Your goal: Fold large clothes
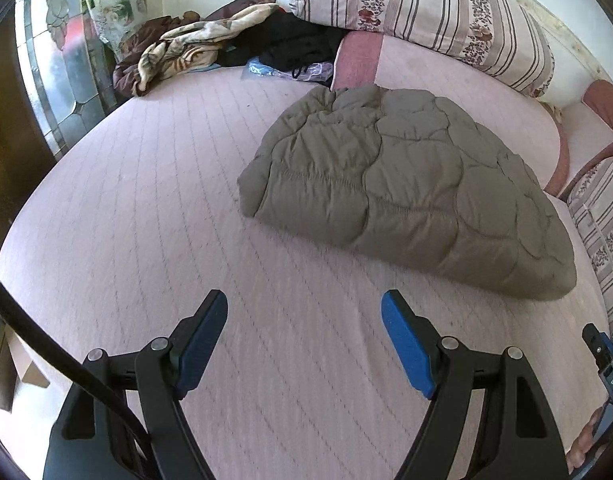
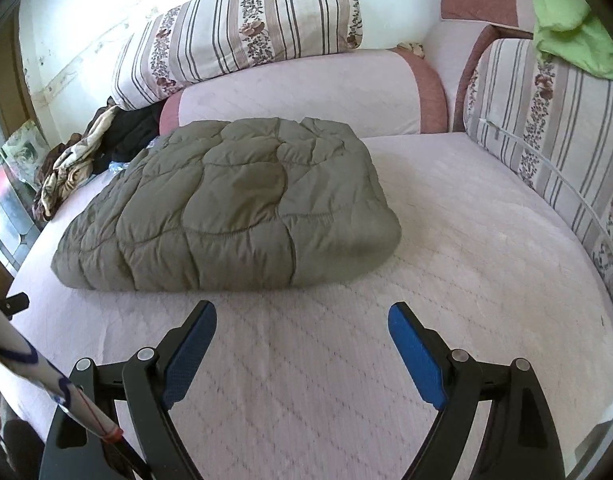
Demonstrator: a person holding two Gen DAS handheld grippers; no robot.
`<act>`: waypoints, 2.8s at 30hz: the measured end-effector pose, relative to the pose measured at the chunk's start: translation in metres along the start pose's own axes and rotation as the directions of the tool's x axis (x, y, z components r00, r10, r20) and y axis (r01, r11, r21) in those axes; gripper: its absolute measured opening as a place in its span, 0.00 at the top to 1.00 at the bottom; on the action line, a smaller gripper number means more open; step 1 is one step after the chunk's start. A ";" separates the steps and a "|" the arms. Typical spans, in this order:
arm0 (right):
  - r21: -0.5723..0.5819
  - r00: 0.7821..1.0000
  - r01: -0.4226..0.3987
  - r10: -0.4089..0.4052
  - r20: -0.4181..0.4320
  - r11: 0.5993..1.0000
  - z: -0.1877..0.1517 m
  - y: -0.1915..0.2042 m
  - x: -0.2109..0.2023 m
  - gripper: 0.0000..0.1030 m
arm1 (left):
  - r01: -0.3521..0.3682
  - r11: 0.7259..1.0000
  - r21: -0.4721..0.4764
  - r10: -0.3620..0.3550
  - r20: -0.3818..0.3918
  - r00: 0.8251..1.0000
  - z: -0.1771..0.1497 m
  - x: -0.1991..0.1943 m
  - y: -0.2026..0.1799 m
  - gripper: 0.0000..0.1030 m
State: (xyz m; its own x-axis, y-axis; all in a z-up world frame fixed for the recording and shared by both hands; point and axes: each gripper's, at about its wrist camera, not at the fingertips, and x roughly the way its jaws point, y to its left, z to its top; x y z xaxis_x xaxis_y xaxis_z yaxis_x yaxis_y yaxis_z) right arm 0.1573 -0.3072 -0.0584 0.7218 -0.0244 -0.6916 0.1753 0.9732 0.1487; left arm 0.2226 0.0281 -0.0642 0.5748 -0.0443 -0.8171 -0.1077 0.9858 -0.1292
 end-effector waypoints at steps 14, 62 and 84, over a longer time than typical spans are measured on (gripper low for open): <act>0.003 1.000 -0.015 0.015 0.026 1.000 -0.022 -0.002 -0.047 0.12 | -0.105 0.993 0.048 0.102 0.054 0.993 -0.053 -0.039 -0.009 0.24; -0.331 0.991 -0.117 0.090 -0.097 0.936 0.088 0.280 0.156 0.16 | -0.102 0.984 -0.145 0.108 0.031 0.994 -0.047 -0.009 0.095 0.24; -0.030 0.994 0.099 -0.100 -0.047 0.995 0.095 0.123 0.148 0.17 | -0.120 0.984 -0.132 0.132 0.082 0.988 -0.041 -0.028 0.093 0.24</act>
State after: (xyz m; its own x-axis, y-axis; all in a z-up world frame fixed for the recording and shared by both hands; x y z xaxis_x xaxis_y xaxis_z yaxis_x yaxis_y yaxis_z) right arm 0.3487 -0.2129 -0.0754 0.6684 -0.1111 -0.7354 0.2255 0.9725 0.0580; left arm 0.1632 0.1146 -0.0761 0.6204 0.0993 -0.7780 -0.2820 0.9539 -0.1031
